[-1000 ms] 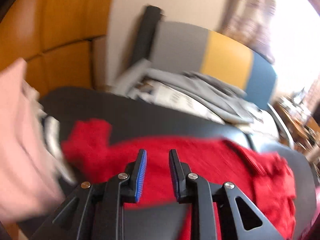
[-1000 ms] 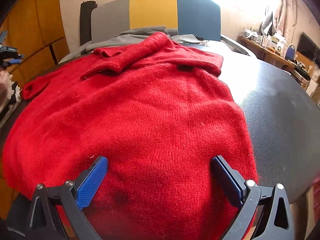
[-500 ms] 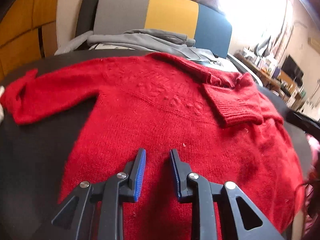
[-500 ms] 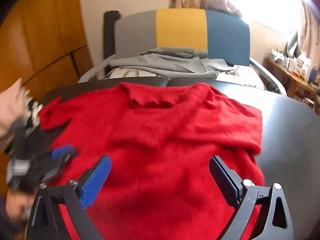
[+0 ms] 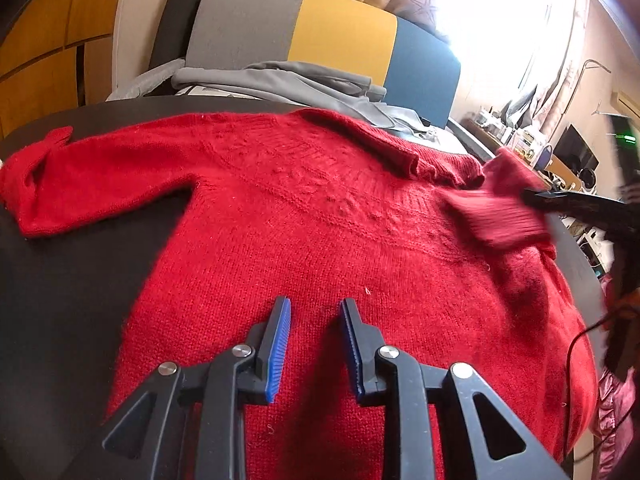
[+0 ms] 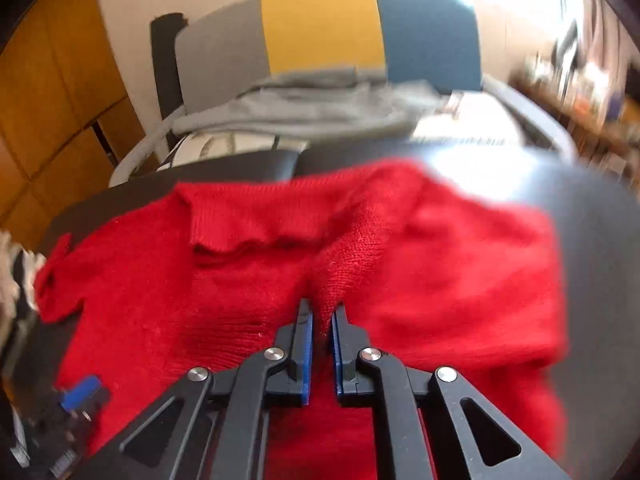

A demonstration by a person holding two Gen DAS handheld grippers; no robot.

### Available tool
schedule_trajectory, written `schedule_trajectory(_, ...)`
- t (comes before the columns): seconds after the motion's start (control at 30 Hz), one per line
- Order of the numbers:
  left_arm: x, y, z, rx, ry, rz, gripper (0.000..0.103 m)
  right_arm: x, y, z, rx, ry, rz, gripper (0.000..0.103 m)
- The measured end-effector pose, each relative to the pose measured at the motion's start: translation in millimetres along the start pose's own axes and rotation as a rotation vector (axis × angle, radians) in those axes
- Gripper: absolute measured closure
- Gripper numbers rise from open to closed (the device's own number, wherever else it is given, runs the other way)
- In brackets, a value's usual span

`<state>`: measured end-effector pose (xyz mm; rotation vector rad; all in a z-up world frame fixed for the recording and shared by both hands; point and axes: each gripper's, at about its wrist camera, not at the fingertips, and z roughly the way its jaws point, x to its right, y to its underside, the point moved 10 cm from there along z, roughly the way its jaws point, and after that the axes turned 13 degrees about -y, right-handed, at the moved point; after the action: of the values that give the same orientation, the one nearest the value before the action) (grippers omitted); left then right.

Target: Fold clothes

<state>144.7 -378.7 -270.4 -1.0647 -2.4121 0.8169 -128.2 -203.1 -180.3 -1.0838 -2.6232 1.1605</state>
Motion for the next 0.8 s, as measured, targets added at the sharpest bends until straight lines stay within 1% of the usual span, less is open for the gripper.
schedule_trajectory(0.07,0,-1,1,-0.001,0.003,-0.001,0.078,17,-11,-36,0.043,0.126,-0.089,0.095)
schedule_trajectory(0.1,0,-1,1,0.000,0.002,0.000,0.078,32,-15,-57,0.060,0.201,-0.123,0.095)
schedule_trajectory(0.23,-1,-3,3,-0.001,0.002,0.004,0.078,109,-16,-130,0.077,0.456,-0.144,0.095)
schedule_trajectory(0.37,-1,-3,4,-0.003,0.000,0.008,0.078,190,-3,-176,0.065,0.601,-0.016,0.095)
schedule_trajectory(0.47,-1,-4,3,-0.005,-0.007,0.016,0.078,249,7,-211,0.057,0.708,0.081,0.090)
schedule_trajectory(0.5,-1,-4,3,-0.006,-0.008,0.019,0.078,269,11,-223,0.053,0.744,0.113,0.087)
schedule_trajectory(0.53,-1,-4,3,-0.007,-0.010,0.025,0.078,284,14,-233,0.056,0.766,0.141,0.073)
schedule_trajectory(0.57,0,-4,2,-0.012,-0.019,0.037,0.078,278,15,-235,0.081,0.724,0.148,0.059)
schedule_trajectory(0.6,0,-5,1,-0.018,-0.033,0.053,0.078,265,16,-232,0.107,0.642,0.140,0.055)
schedule_trajectory(0.63,1,-5,-2,-0.017,-0.052,0.073,0.078,248,19,-226,0.117,0.564,0.125,0.054)
schedule_trajectory(0.7,3,-8,-11,0.016,-0.079,0.120,0.078,204,33,-204,0.087,0.411,0.076,0.054)
schedule_trajectory(0.8,2,-7,-22,0.044,-0.080,0.148,0.078,130,64,-167,0.025,0.164,0.017,0.054)
